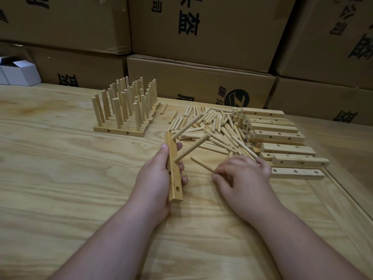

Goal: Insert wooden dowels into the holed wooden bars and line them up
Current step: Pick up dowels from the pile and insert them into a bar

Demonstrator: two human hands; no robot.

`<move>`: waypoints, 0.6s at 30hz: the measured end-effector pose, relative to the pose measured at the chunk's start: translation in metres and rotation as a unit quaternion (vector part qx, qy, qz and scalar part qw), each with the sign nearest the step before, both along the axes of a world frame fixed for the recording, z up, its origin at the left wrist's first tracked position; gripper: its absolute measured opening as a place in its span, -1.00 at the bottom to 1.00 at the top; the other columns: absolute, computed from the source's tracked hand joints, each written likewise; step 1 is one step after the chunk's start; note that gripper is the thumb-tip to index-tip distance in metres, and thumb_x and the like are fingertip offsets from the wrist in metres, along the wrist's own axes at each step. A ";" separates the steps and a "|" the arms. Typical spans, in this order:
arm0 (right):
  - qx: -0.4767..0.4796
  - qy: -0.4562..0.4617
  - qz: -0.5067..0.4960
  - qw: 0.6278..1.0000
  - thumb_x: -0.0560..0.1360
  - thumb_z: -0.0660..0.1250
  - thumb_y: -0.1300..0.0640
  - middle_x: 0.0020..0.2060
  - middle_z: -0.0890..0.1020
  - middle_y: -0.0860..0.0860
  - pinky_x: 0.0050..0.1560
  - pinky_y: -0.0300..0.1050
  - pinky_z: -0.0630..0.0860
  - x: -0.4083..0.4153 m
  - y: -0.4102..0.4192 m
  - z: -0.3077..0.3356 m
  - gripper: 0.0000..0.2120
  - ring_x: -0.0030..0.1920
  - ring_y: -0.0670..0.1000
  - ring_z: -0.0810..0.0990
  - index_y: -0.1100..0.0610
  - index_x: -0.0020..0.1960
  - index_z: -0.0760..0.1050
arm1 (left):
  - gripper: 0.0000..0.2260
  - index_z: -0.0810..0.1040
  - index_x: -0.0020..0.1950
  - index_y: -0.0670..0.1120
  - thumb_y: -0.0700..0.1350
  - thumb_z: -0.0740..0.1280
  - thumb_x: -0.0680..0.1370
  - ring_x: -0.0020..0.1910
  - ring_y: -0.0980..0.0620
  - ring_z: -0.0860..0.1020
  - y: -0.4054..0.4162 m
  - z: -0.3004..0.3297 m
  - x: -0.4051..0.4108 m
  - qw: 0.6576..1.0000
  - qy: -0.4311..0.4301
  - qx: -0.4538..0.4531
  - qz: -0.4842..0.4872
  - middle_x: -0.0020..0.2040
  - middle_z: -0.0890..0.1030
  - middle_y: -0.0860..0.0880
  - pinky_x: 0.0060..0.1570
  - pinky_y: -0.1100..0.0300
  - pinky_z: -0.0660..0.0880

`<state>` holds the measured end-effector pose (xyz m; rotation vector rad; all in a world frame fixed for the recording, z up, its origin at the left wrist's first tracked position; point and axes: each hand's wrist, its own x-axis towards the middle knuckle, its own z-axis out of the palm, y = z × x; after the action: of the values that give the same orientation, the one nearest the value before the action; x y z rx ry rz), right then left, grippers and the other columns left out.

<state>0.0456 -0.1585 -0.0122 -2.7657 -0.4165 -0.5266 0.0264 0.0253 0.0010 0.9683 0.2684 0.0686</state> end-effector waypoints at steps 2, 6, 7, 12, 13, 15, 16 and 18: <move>0.019 -0.011 -0.008 1.000 0.50 0.41 -0.06 -0.15 0.56 -0.33 0.36 0.06 0.00 0.000 0.000 0.001 -0.97 0.18 -0.16 0.42 -0.16 -0.08 0.62 | -0.61 0.75 0.04 -0.05 0.13 0.19 0.68 -0.47 0.06 0.43 0.001 -0.001 0.000 1.000 0.000 0.005 -0.002 -0.38 0.49 -0.03 -0.44 0.18 0.46; 0.007 0.014 -0.013 1.000 0.53 0.36 -0.06 -0.06 0.55 -0.29 0.26 -0.03 0.05 0.000 0.001 0.000 -0.77 0.20 -0.10 0.37 -0.16 0.18 0.59 | -0.61 0.75 0.03 -0.04 0.14 0.19 0.68 -0.46 0.06 0.43 0.001 -0.001 0.001 1.000 0.001 0.006 -0.002 -0.37 0.49 -0.03 -0.43 0.17 0.46; -0.002 0.021 -0.014 1.000 0.55 0.33 -0.06 -0.02 0.55 -0.26 0.27 -0.02 0.08 0.000 0.001 0.000 -0.74 0.22 -0.08 0.35 -0.15 0.23 0.58 | -0.61 0.75 0.03 -0.04 0.14 0.19 0.68 -0.46 0.06 0.44 0.001 -0.001 0.002 1.000 0.001 0.004 -0.002 -0.38 0.49 -0.03 -0.43 0.16 0.46; 0.008 0.035 -0.022 0.999 0.57 0.29 -0.09 -0.07 0.45 -0.26 0.24 -0.05 0.14 0.002 0.000 -0.003 -0.83 0.15 -0.11 0.28 -0.16 0.09 0.62 | -0.61 0.75 0.03 -0.06 0.13 0.20 0.68 -0.46 0.06 0.43 0.002 -0.002 0.001 1.000 -0.002 -0.006 0.000 -0.38 0.49 -0.04 -0.42 0.16 0.46; 0.012 0.035 -0.025 0.999 0.57 0.29 -0.08 -0.07 0.44 -0.25 0.24 -0.05 0.15 0.002 0.000 -0.003 -0.85 0.14 -0.11 0.29 -0.16 0.07 0.61 | -0.61 0.75 0.03 -0.07 0.12 0.20 0.68 -0.47 0.06 0.43 0.001 -0.002 0.002 1.000 -0.003 -0.007 0.001 -0.38 0.48 -0.04 -0.43 0.16 0.46; 0.028 0.031 -0.030 0.999 0.57 0.30 -0.05 -0.06 0.44 -0.24 0.25 -0.04 0.18 0.002 0.000 -0.003 -0.87 0.13 -0.10 0.32 -0.14 0.05 0.60 | -0.61 0.75 0.02 -0.07 0.12 0.20 0.68 -0.48 0.05 0.42 0.001 -0.001 0.002 1.000 -0.003 -0.010 0.001 -0.38 0.48 -0.04 -0.43 0.16 0.45; 0.036 0.024 -0.033 0.999 0.58 0.29 -0.04 -0.05 0.44 -0.23 0.26 -0.03 0.19 0.002 0.000 -0.002 -0.88 0.13 -0.09 0.33 -0.13 0.04 0.59 | -0.61 0.75 0.01 -0.07 0.12 0.21 0.68 -0.48 0.05 0.42 0.001 -0.001 0.002 1.000 -0.003 -0.010 0.002 -0.38 0.48 -0.04 -0.42 0.16 0.45; 0.050 0.007 -0.038 0.998 0.59 0.27 0.00 -0.03 0.47 -0.21 0.26 -0.01 0.22 0.002 -0.002 -0.001 -0.90 0.14 -0.08 0.35 -0.13 0.05 0.56 | -0.61 0.76 -0.02 -0.05 0.12 0.21 0.68 -0.47 0.05 0.43 0.002 -0.002 0.003 1.000 -0.003 -0.010 0.001 -0.37 0.49 -0.04 -0.42 0.15 0.46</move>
<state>0.0481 -0.1601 -0.0134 -2.6966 -0.2750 -0.5295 0.0289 0.0272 -0.0007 0.9485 0.2652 0.0708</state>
